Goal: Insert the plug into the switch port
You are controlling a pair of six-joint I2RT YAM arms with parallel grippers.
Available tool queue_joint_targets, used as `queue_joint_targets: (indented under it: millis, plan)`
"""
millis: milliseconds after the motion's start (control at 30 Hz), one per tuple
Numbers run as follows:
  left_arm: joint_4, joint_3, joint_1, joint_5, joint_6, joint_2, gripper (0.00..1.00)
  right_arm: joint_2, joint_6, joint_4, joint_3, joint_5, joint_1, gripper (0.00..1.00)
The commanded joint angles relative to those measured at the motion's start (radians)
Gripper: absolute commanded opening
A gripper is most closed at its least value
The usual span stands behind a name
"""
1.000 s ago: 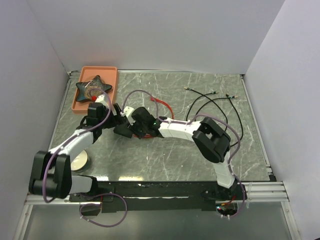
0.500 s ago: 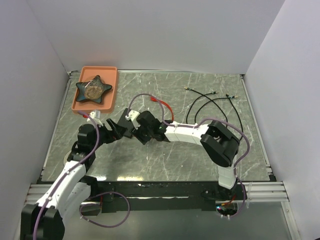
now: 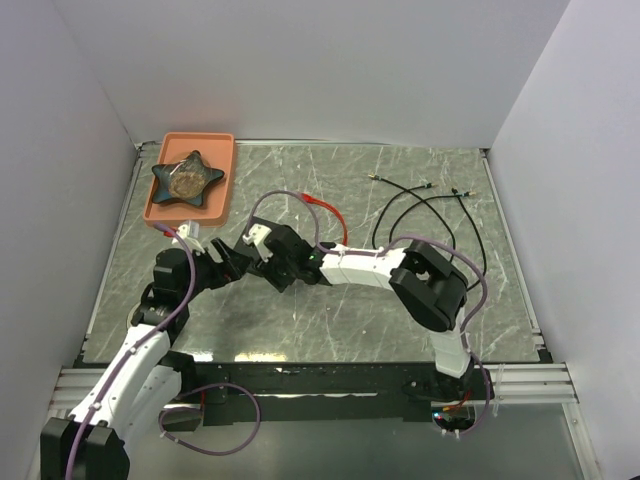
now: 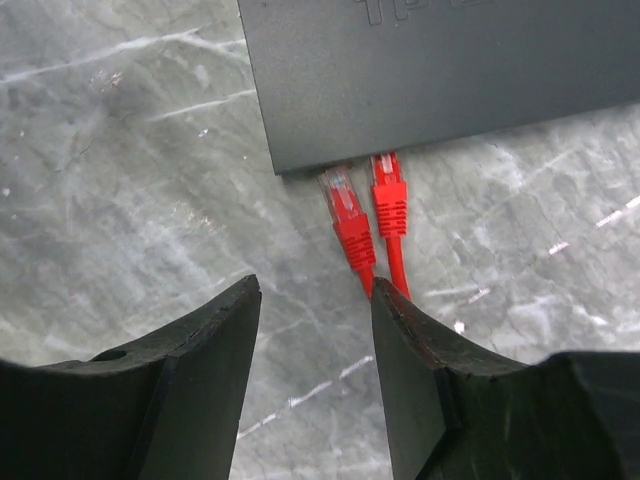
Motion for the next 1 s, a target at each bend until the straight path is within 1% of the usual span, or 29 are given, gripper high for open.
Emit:
queue_joint_targets:
  millis: [0,267,633,767,800,900,967]
  plan:
    - [0.016,0.021,-0.002,0.019,-0.009,0.000,0.90,0.033,0.006,0.008,0.055,0.031,0.002,0.56]
    - [0.001,0.027,-0.002,0.016,-0.008,-0.029,0.90,0.080,0.014,-0.006,0.091,0.063,0.001,0.55]
    - [0.016,0.021,-0.003,0.037,-0.005,-0.014,0.89,0.107,0.019,-0.026,0.115,0.097,-0.019,0.55]
    - [0.016,0.016,-0.002,0.046,-0.003,0.000,0.89,0.099,0.020,-0.012,0.106,0.062,-0.045,0.56]
    - [0.048,0.014,-0.002,0.048,-0.005,0.003,0.89,0.109,0.023,-0.034,0.118,0.058,-0.056,0.56]
    - [0.059,0.010,-0.002,0.059,-0.005,0.017,0.89,0.153,0.016,-0.074,0.173,0.035,-0.062,0.56]
    - [0.059,0.011,-0.002,0.062,-0.003,0.021,0.89,0.184,0.005,-0.118,0.209,0.016,-0.064,0.52]
